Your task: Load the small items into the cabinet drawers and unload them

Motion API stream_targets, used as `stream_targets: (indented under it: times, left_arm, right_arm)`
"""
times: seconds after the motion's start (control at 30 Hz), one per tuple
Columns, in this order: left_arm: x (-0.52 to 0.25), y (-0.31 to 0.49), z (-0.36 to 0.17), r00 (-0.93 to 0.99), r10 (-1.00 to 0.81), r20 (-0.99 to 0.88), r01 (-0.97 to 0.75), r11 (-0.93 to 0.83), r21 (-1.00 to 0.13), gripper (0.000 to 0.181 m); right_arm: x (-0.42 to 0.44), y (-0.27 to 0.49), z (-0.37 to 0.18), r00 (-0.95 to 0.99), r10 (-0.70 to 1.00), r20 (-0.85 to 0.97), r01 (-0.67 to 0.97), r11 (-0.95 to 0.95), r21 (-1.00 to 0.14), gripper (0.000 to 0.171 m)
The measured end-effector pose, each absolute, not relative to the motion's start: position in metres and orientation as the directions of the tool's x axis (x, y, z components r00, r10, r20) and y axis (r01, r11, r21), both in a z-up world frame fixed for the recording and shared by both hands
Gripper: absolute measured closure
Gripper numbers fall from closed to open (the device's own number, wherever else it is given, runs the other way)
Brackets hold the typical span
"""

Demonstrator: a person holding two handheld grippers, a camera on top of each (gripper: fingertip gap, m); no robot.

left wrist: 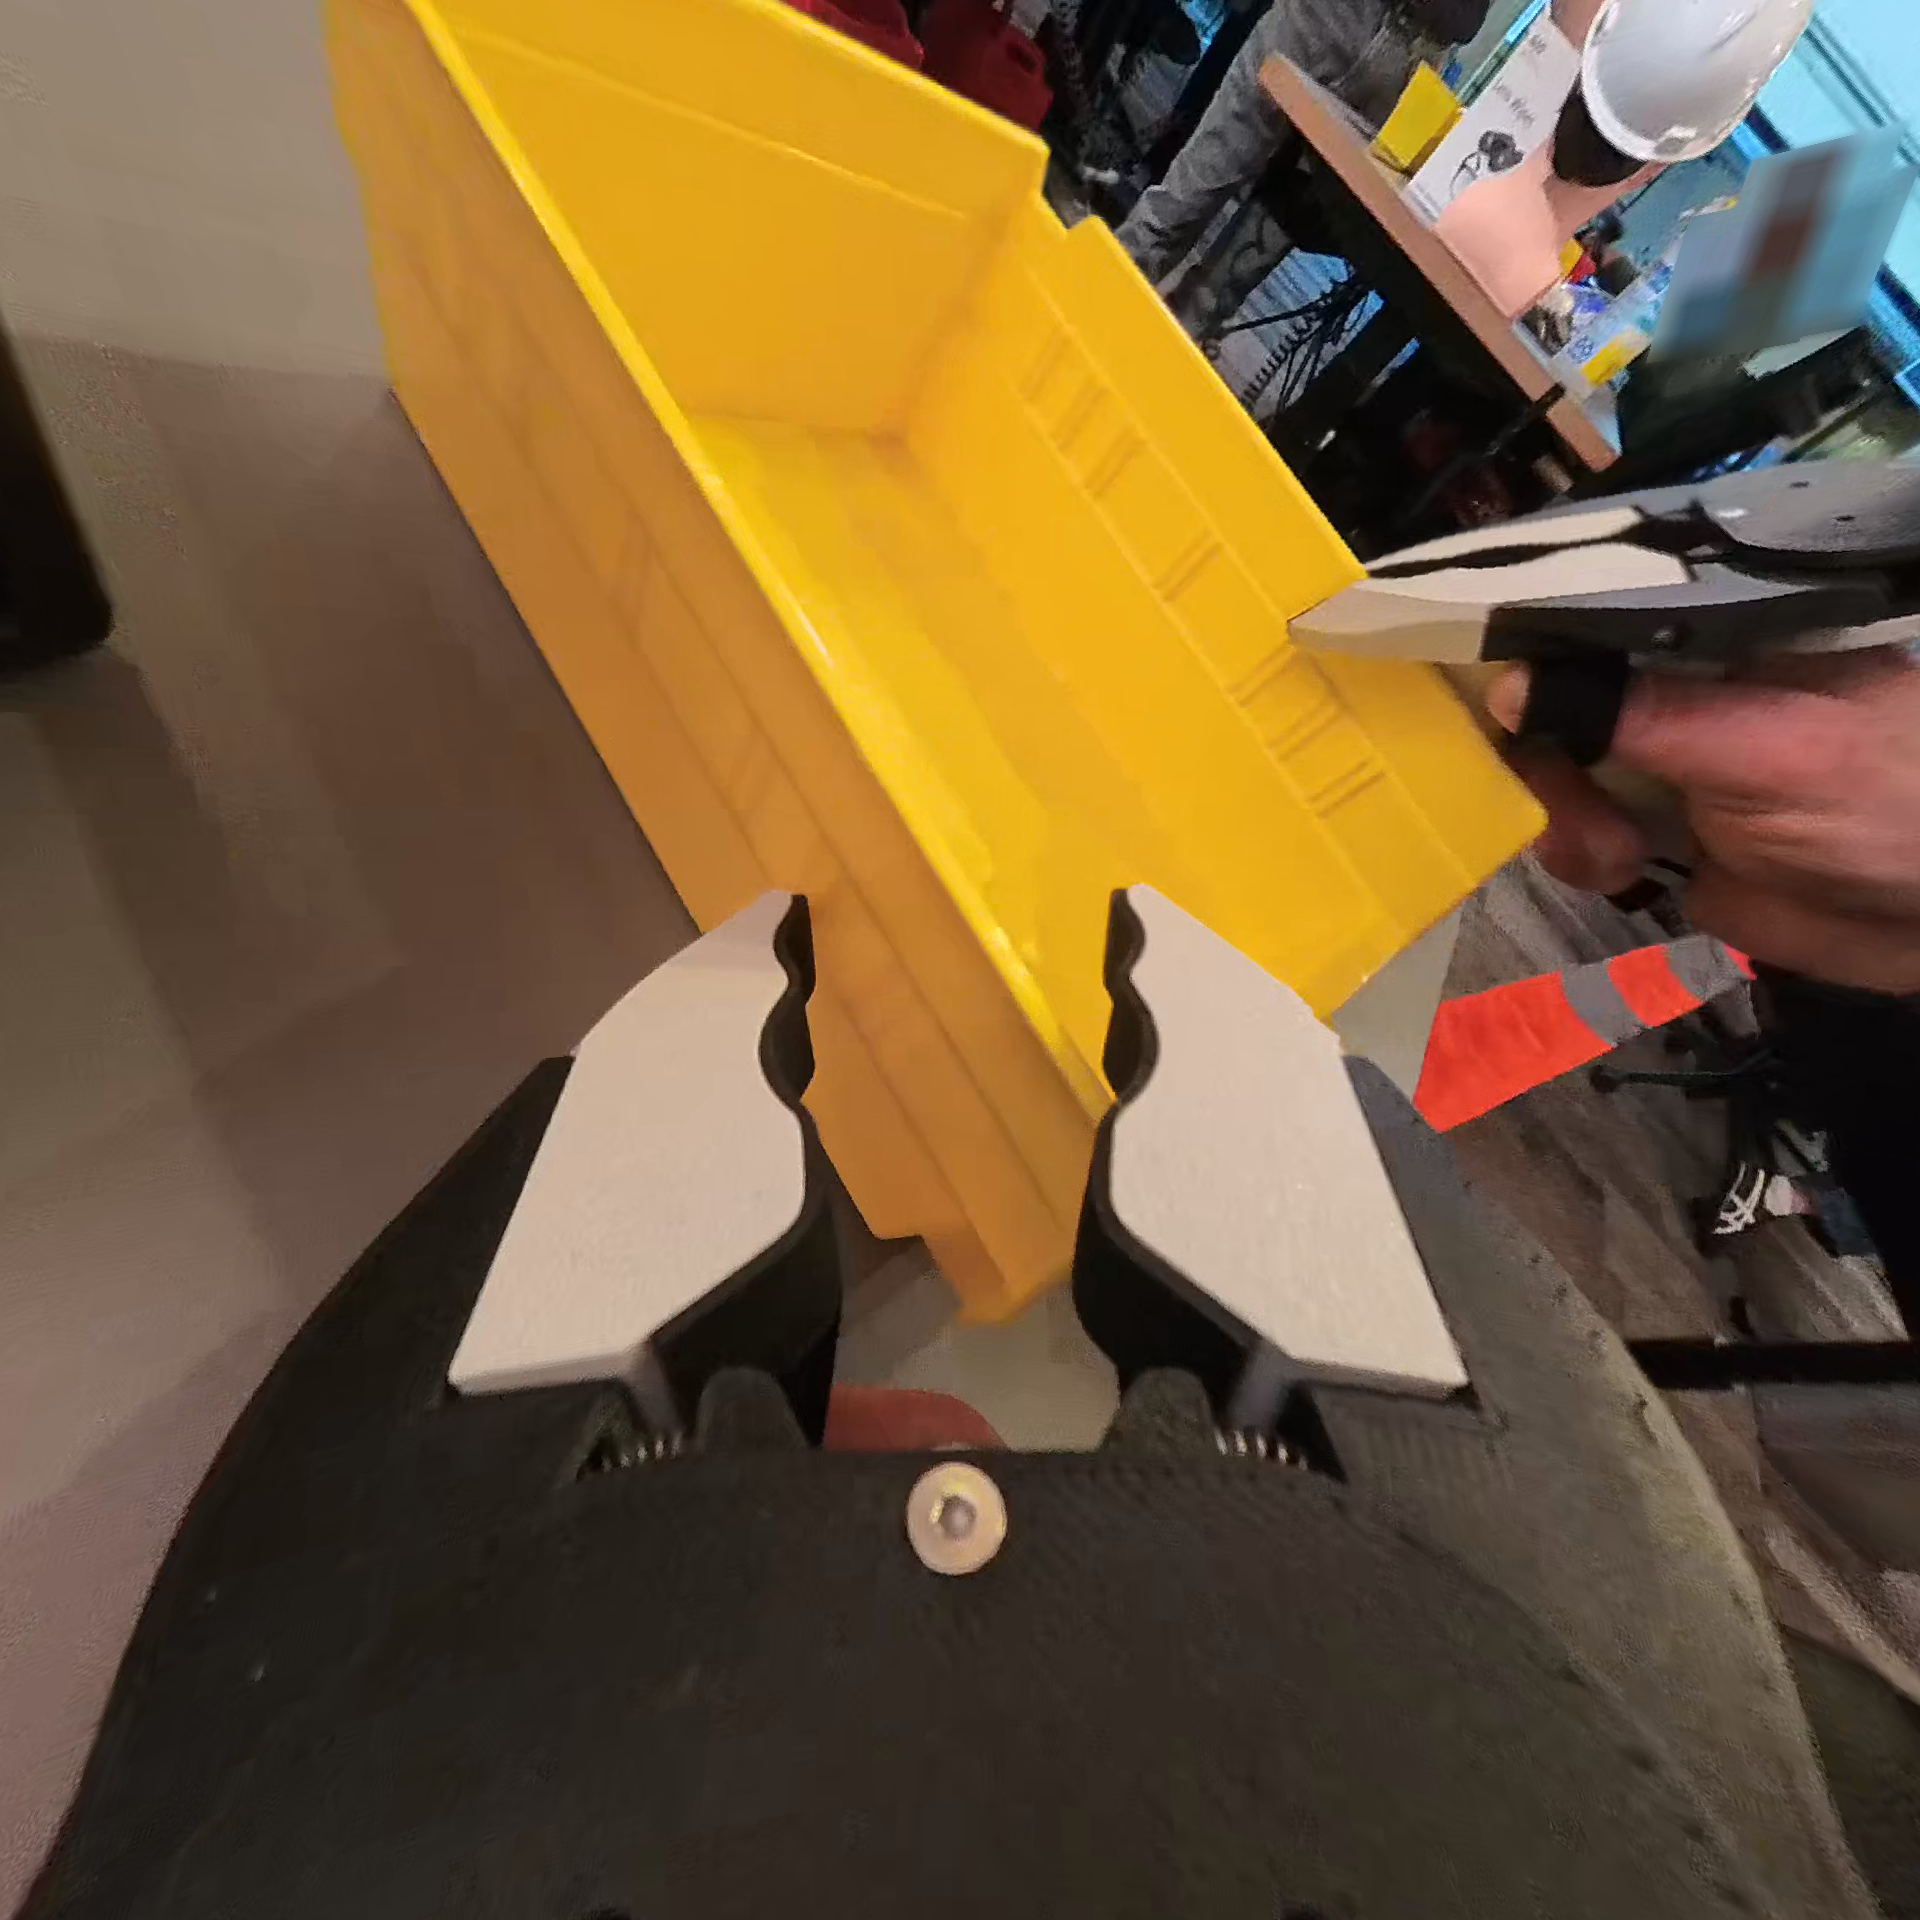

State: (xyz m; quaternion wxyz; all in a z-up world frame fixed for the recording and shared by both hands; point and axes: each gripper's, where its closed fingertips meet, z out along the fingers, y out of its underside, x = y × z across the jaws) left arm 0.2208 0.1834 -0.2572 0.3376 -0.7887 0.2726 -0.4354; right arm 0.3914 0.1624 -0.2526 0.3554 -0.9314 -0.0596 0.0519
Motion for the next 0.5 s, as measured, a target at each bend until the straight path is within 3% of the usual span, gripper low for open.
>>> stream_targets:
  times: [0.5]
  left_arm:
    - [0.323,0.241,-0.251,0.462,-0.673,0.578,-0.039,-0.666,-0.745,0.113]
  right_arm:
    - [0.505,0.271,-0.251,0.907,0.299,0.296,0.416,-0.745,-0.521,0.160]
